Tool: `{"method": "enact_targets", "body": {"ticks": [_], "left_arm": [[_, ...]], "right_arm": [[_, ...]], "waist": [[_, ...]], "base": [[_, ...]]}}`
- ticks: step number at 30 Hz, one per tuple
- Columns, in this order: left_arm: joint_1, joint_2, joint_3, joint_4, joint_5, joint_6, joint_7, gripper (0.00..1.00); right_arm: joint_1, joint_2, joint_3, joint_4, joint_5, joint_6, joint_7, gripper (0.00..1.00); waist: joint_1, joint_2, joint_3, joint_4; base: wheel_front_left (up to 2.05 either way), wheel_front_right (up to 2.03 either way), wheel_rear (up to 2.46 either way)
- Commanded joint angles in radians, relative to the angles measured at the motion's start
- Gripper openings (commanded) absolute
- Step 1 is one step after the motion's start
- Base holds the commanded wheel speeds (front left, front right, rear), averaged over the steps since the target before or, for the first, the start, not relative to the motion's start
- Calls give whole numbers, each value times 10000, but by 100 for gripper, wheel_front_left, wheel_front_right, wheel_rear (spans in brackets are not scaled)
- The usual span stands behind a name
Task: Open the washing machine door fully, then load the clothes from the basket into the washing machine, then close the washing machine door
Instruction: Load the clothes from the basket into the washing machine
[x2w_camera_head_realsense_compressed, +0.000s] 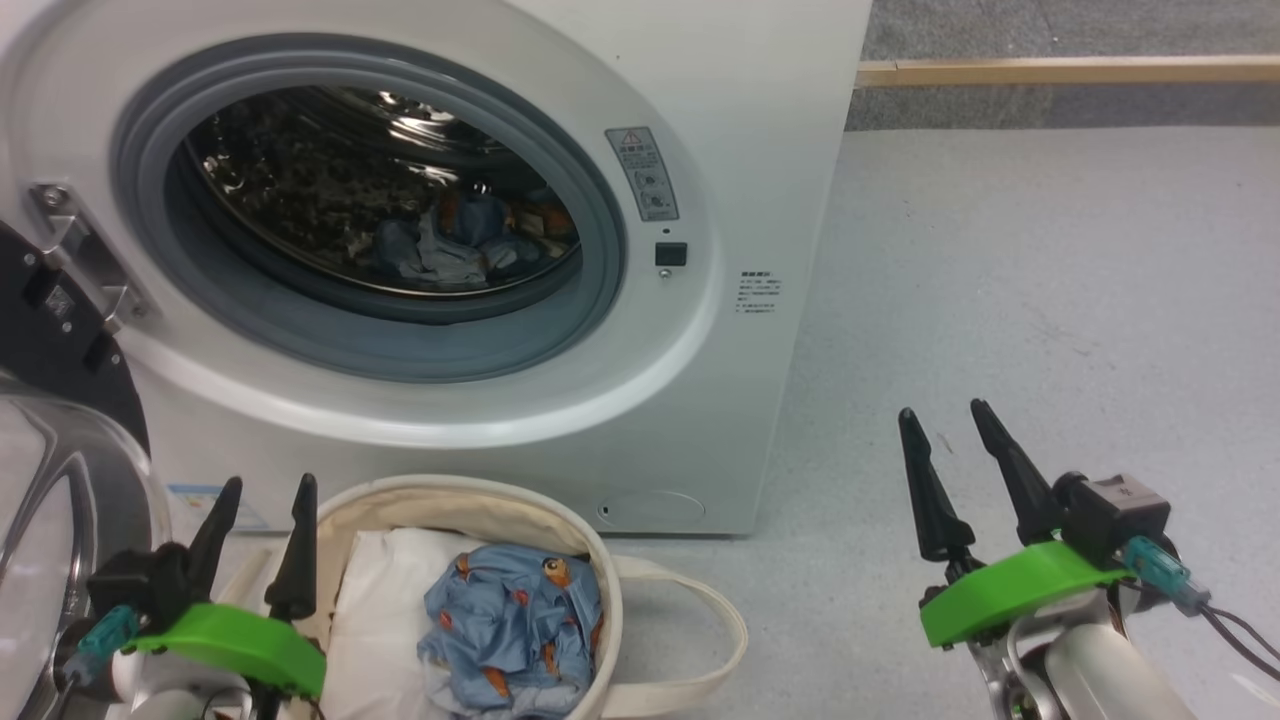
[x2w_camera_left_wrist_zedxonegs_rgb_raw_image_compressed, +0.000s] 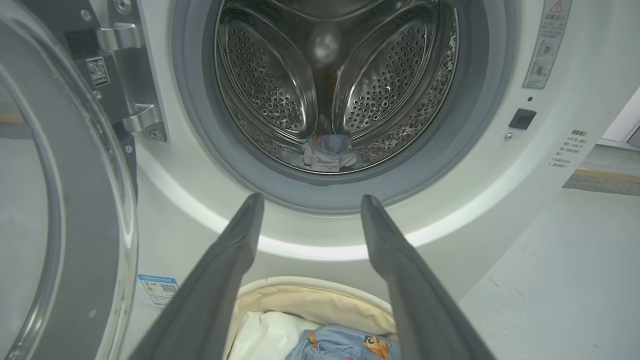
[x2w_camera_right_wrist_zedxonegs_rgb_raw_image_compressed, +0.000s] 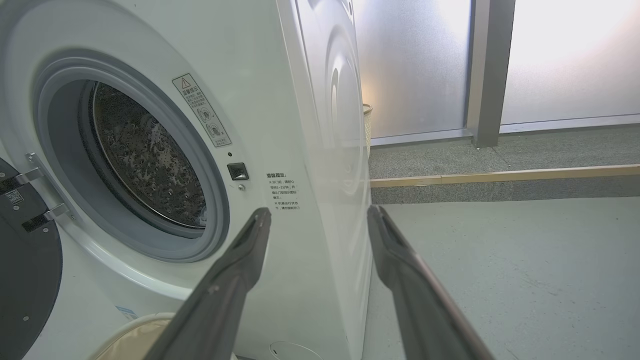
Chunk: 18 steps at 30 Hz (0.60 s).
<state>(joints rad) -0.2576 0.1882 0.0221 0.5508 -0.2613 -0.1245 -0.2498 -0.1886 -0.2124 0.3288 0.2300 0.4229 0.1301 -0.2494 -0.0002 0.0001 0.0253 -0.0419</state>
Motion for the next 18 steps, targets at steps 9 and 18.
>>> {"method": "enact_targets", "body": {"ticks": [9,18], "left_arm": [[150,56,712,-746,-49,-52,-120,100],[148,-47,699,-732,50,-58,-120,100]], "right_arm": [[193,122,-194,-527,-261,6,-124,100],[164,71,-228,-466,-242,6,-124,100]], "waist": [[2,-1,-150,178],[2,-1,-133,254]], "base": [[0,0,0],[0,0,0]]}}
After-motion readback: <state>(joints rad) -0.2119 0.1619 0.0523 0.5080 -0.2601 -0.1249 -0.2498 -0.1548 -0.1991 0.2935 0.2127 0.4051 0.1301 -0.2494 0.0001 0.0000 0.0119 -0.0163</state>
